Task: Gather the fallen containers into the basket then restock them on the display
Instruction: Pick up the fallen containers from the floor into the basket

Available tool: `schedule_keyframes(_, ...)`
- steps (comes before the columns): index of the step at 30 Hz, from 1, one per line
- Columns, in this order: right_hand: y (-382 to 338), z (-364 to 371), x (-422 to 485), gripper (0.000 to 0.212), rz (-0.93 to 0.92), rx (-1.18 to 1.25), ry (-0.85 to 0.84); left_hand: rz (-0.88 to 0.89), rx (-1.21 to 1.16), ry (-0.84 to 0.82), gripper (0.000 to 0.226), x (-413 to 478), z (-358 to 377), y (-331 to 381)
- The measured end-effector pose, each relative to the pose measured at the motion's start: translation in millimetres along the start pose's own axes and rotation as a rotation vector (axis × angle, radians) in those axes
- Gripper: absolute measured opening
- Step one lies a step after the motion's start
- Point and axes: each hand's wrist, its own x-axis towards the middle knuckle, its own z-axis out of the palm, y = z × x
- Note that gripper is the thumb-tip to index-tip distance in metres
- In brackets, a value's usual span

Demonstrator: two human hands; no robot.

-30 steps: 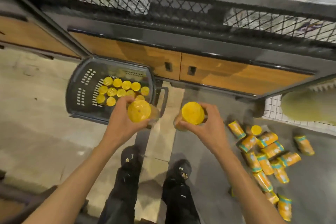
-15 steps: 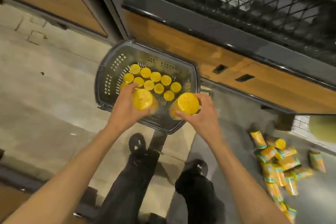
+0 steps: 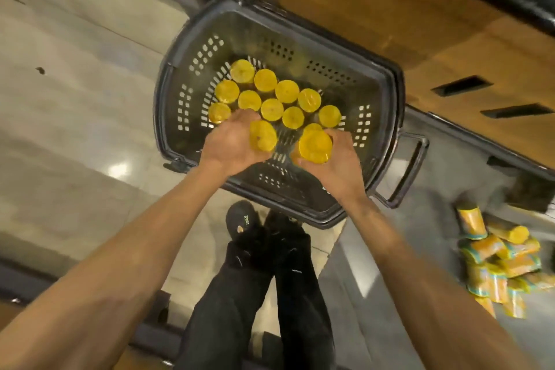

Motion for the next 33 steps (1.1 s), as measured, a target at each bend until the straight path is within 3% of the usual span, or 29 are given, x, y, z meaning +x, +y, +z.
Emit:
schedule_keyframes(6,35,65,56,0.073,-0.025,-0.029,-0.016,0.053,0.104,-0.056,0.059,48,47,-35)
schedule_keyframes(22,99,150,121,0.073,-0.082,-0.218,-0.008,0.124,0.295,-0.287,0.074,120,121,-70)
schedule_keyframes(33,115,178,127,0.074,-0.129,-0.316,0.125,0.29,0.499,-0.156,0.071,138,154,-89)
